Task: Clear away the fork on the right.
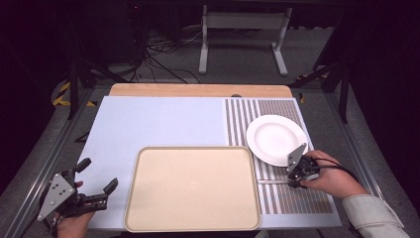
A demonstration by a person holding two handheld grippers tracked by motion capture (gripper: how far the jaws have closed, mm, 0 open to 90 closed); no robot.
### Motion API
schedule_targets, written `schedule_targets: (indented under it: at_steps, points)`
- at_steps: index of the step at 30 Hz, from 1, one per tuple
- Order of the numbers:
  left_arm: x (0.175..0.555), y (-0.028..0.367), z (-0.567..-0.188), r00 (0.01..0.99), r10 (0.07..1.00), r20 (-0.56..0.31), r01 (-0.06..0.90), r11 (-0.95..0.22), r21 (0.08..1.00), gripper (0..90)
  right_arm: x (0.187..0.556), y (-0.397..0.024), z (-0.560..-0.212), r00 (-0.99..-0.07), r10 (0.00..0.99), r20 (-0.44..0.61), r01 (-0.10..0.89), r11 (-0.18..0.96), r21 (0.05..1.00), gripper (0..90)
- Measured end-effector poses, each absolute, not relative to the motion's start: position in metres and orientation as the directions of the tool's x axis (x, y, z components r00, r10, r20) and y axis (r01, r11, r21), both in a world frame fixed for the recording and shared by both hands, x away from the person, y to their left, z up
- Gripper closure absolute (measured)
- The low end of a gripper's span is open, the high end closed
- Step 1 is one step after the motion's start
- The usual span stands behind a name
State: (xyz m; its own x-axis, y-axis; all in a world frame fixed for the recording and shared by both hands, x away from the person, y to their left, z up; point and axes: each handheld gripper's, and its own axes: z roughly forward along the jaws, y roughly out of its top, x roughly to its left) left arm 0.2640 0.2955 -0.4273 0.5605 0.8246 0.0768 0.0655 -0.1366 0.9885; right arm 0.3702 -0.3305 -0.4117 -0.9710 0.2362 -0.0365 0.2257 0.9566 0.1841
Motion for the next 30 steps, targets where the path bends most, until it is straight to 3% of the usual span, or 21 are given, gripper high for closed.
schedule_targets:
  at_steps: [11,30]
  points:
    - [0.2639,0.295,-0.4274,0.561,0.824,0.075,0.069,-0.137,0.988,0.2,0.3716,-0.3309,-0.4135,-0.98,0.195,-0.028,0.188,0.968,0.168,83.0]
    - [0.2642,0.2951,-0.4276,0.563,0.823,0.073,0.068,-0.134,0.989,0.2,0.3733,-0.3293,-0.4144,-0.989,0.148,-0.017,0.144,0.977,0.159,86.4]
